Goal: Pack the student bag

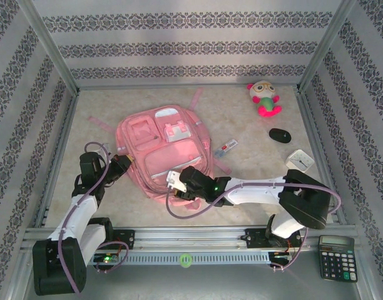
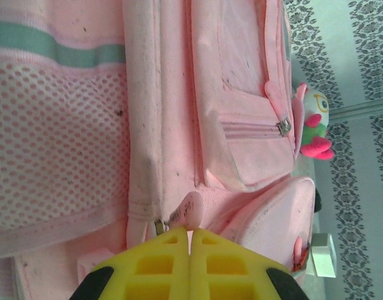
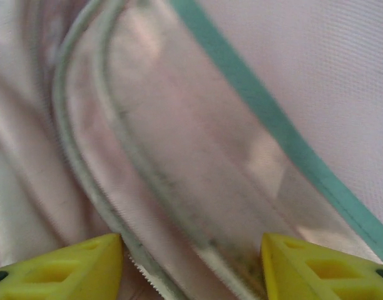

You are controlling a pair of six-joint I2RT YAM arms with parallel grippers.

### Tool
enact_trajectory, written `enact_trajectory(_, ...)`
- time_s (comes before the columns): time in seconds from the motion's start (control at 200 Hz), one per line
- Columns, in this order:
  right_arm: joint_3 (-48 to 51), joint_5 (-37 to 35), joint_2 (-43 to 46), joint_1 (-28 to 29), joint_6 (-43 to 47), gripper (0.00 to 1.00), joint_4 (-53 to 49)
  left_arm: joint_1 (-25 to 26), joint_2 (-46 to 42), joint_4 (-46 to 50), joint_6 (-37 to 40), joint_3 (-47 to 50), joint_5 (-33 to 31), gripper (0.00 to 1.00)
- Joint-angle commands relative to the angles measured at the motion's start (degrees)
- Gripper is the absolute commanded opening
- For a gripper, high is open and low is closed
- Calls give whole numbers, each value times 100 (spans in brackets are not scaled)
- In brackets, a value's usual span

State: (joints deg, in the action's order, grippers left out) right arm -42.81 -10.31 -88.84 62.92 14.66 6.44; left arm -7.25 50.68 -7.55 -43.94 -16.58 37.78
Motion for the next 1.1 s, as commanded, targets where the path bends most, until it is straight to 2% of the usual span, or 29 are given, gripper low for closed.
enact_trajectory(0.0, 37, -577, -180, -302, -821, 57, 1014, 42, -202, -379, -127, 127, 344, 0)
enact_trajectory(0.175, -232, -235, -193, -894, -736, 56, 1268, 221, -463, -87, 292, -5, -5, 0)
enact_trajectory(0.33, -305, 321, 455, -1365, -1022, 58, 1005, 276, -617, 187, 569, -250, -447, 0)
enact_trajectory(0.395, -365, 300, 861, -1451, -1526, 62, 487, 290, -661, 819, 782, -561, -770, 17)
enact_trajectory(0.43, -428, 327, 1087, -1473, -1908, 63, 104, 294, -633, 1292, 886, -789, -1005, 32)
enact_trajectory(0.46, -482, 397, 1258, -1498, -2307, 64, -262, 294, -574, 1722, 960, -987, -1233, 38)
enact_trajectory(0.51, -518, 708, 1504, -1553, -3018, 65, -656, 289, -392, 2322, 1128, -1367, -1438, 42)
enact_trajectory(0.58, -480, 1138, 1707, -1589, -3978, 64, -893, 308, -26, 2873, 1388, -1802, -1350, 46)
enact_trajectory(0.66, -522, 1273, 1737, -1341, -4348, 64, -871, 311, 333, 3215, 1691, -2139, -1379, 51)
enact_trajectory(0.759, -943, 1309, 1475, -1027, -4415, 64, -1140, 311, 814, 3191, 1795, -2494, -1569, 58)
enact_trajectory(0.859, -1192, 1509, 1148, -992, -5470, 64, -1231, 311, 1494, 3061, 1498, -2906, -1270, 59)
enact_trajectory(0.969, -1007, 1598, 945, -933, -6613, 64, -1070, 310, 2077, 2558, 1135, -3031, -1108, 60)
enact_trajectory(1.099, -672, 1462, 861, -974, -7038, 64, -972, 311, 2706, 1725, 668, -2967, -1048, 56)
